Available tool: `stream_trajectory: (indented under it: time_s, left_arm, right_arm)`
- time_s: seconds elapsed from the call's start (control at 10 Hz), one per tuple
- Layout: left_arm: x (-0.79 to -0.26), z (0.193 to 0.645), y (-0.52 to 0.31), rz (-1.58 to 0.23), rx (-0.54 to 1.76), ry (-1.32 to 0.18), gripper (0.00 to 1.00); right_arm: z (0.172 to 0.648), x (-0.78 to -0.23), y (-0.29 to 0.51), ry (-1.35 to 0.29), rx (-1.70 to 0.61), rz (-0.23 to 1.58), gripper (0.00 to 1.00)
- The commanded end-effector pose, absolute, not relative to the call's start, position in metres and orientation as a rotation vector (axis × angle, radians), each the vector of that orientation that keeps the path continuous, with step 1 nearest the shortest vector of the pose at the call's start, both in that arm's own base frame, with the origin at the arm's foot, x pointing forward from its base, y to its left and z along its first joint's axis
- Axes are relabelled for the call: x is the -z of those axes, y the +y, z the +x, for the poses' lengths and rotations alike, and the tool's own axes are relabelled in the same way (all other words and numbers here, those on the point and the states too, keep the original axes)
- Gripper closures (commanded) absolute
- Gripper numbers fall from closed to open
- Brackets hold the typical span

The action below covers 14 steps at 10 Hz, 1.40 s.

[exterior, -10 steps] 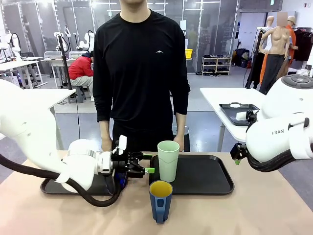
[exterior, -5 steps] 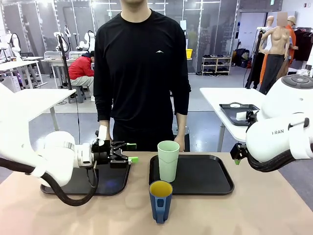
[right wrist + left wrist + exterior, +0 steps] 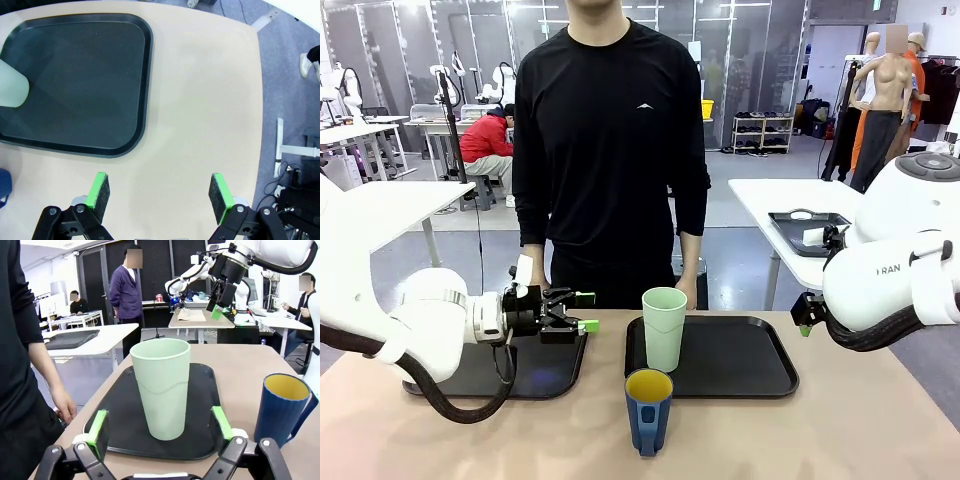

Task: Sort and store the cups by type.
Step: Pick up the Handle plastic cup and place it into the empty Flat Tray.

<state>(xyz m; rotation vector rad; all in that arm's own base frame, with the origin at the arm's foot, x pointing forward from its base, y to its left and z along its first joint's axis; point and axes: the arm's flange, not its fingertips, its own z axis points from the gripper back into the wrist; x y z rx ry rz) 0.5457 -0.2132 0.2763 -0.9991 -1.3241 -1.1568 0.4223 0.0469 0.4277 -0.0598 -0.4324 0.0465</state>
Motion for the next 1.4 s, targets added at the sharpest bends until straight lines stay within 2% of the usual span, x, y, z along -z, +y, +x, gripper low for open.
stream_trajectory:
  time_s: [0.0,0.5,0.8,1.0,1.2,1.3]
  left_arm:
    - [-0.275,0.551,-0.217,-0.99,1.166,-1.325,0.0]
    - [-0.277,0.546,-0.213,-0.999,1.157,-1.324,0.0]
    - [-0.341,0.523,-0.179,-0.689,1.318,-1.118,0.0]
    - [-0.359,0.504,-0.142,-0.509,1.348,-0.996,0.0]
    - [-0.37,0.481,-0.1,-0.276,1.35,-0.761,0.0]
    - [-0.376,0.471,-0.082,-0.24,1.326,-0.694,0.0]
  right_arm:
    - [0.423,-0.427,0.046,-0.431,-0.046,-0.059,0.0]
    - [0.423,-0.427,0.046,-0.431,-0.046,-0.059,0.0]
    - [0.423,-0.427,0.046,-0.431,-0.046,-0.059,0.0]
    - [0.423,-0.427,0.046,-0.431,-0.046,-0.059,0.0]
    - [0.423,-0.427,0.046,-0.431,-0.046,-0.059,0.0]
    - [0.423,-0.427,0.046,-0.431,-0.046,-0.059,0.0]
